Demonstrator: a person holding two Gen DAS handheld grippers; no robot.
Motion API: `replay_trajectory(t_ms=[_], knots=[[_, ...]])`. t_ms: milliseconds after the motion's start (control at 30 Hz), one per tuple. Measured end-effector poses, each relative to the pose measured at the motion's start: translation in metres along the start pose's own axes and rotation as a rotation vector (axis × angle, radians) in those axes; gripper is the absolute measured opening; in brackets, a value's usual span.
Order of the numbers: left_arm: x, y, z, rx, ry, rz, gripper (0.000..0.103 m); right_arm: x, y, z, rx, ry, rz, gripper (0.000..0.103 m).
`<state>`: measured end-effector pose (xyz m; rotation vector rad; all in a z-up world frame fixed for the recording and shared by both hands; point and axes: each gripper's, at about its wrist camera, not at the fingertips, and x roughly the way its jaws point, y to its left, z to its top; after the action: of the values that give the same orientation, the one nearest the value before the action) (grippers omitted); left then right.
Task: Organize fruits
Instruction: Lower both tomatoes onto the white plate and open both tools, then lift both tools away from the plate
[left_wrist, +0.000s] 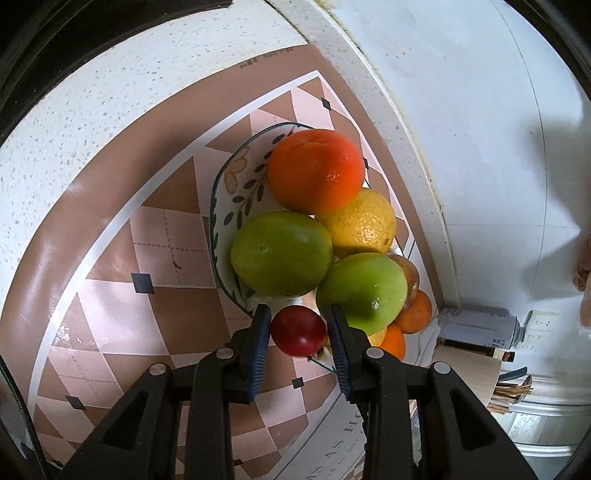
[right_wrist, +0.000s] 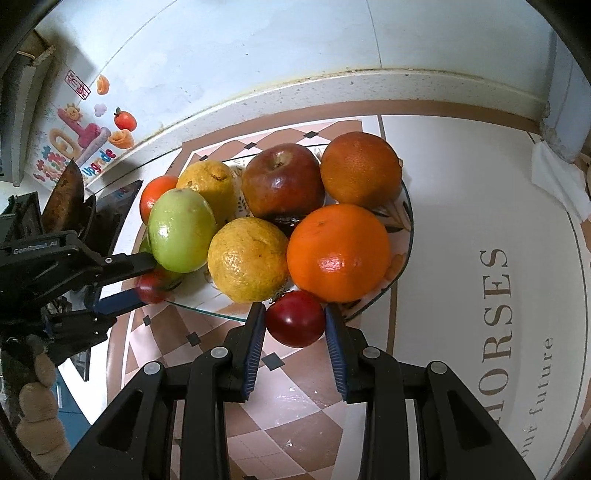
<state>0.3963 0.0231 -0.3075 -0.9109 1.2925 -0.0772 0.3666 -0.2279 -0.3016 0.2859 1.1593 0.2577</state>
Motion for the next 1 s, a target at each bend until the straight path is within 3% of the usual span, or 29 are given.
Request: replay_trajectory(t_ms=[300,433,533,633,667,733,800,867,1000], knots=[[0.003,0.002,-0.004,-0.013,-0.01,0.029,0.029,0.002,0.005,0.001,-0.011,0.004,0.015,0.037],[0.001,-0.005,-0.014,0.073,-0.016,0.145,0.031,-0.005,-0.004,0.0,0.026,-0.009,0.018,0.065],[0.0,-0.011,-0.024,0.158,-0.027,0.229,0.035,-0.013,-0.011,0.0,0.057,-0.015,0.014,0.067],[-0.001,-0.017,-0.032,0.241,-0.034,0.299,0.036,-0.027,-0.015,0.0,0.058,-0.027,-0.039,0.084],[-0.003,-0.021,-0.035,0.274,-0.043,0.32,0.041,-0.032,-0.014,0.0,0.045,-0.028,-0.08,0.091],[-0.008,-0.031,-0.042,0.36,-0.075,0.379,0.058,-0.039,-0.015,0.0,0.031,-0.021,-0.122,0.093],[-0.014,-0.044,-0.049,0.447,-0.118,0.436,0.085,-0.045,-0.014,-0.001,0.021,-0.004,-0.164,0.095],[-0.02,-0.054,-0.057,0.525,-0.162,0.494,0.097,-0.05,-0.012,-0.004,0.008,0.0,-0.189,0.097],[-0.03,-0.06,-0.064,0.595,-0.208,0.536,0.097,-0.07,-0.002,-0.01,-0.001,-0.035,-0.219,0.098]])
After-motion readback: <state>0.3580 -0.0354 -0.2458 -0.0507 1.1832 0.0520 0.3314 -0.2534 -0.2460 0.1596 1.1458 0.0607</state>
